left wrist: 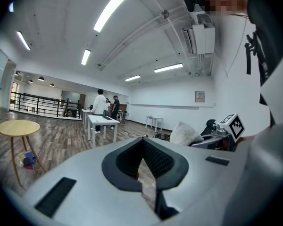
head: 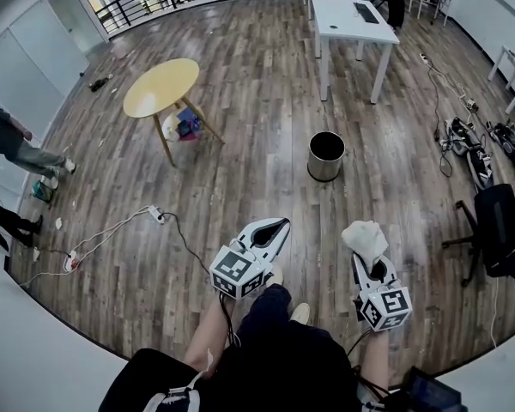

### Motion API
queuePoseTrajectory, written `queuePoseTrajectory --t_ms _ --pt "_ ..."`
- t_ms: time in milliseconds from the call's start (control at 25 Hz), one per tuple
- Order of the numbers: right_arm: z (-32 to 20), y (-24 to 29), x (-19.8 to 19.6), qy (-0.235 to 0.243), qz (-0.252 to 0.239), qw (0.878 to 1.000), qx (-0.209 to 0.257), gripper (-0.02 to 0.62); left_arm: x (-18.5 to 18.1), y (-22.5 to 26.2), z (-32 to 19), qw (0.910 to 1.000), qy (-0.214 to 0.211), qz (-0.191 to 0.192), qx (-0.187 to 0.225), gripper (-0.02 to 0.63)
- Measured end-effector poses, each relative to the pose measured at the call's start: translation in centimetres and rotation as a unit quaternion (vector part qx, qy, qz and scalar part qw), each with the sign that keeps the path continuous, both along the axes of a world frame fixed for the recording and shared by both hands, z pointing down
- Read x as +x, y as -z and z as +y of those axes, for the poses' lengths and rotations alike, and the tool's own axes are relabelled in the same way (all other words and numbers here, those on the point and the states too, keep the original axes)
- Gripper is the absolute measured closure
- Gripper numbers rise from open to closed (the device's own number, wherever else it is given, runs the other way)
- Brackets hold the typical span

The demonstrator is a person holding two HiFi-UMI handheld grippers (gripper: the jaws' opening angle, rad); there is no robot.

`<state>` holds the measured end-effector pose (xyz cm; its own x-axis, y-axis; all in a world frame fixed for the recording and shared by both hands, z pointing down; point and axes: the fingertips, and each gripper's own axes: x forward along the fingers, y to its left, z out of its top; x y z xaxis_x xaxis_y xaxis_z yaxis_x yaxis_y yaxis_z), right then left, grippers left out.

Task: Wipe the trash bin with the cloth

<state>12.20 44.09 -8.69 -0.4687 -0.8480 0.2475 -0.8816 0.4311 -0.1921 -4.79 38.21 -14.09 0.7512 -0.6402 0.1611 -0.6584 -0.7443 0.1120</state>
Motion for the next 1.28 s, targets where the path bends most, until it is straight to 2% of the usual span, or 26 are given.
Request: queuePoseTrajectory --t_ms 200,360,840,1080,1280 --pt "-3.6 -0.8 0.2 -0.005 -0.002 1.0 -0.004 0.512 0.3 -1.2 -3.9 0.9999 -0.009 0.0 -0.006 0.606" --pt "-8.3 -1.0 0.0 -0.011 0.004 1.0 -0.001 0.512 0.3 -1.8 -8.8 0.9998 -0.018 0.002 -0.006 0.606" --pt "-24.1 -1.6 -3.6 -0.037 0.019 0.999 -0.023 0.512 -4.1 -2.6 -24.8 0.9993 -0.034 -0.006 -0.014 0.606" --pt "-30.2 -1.7 -5.3 -0.046 0.025 0.999 -0.009 0.512 -5.5 -3.5 -31.0 0.9988 -0.046 0.0 -0.016 0.606" --pt "-34.3 -2.3 -5.2 -0.057 0.03 0.998 -0.001 0.512 -5.5 -4.6 -35.4 0.9991 -0.042 -0.004 -0.008 0.606"
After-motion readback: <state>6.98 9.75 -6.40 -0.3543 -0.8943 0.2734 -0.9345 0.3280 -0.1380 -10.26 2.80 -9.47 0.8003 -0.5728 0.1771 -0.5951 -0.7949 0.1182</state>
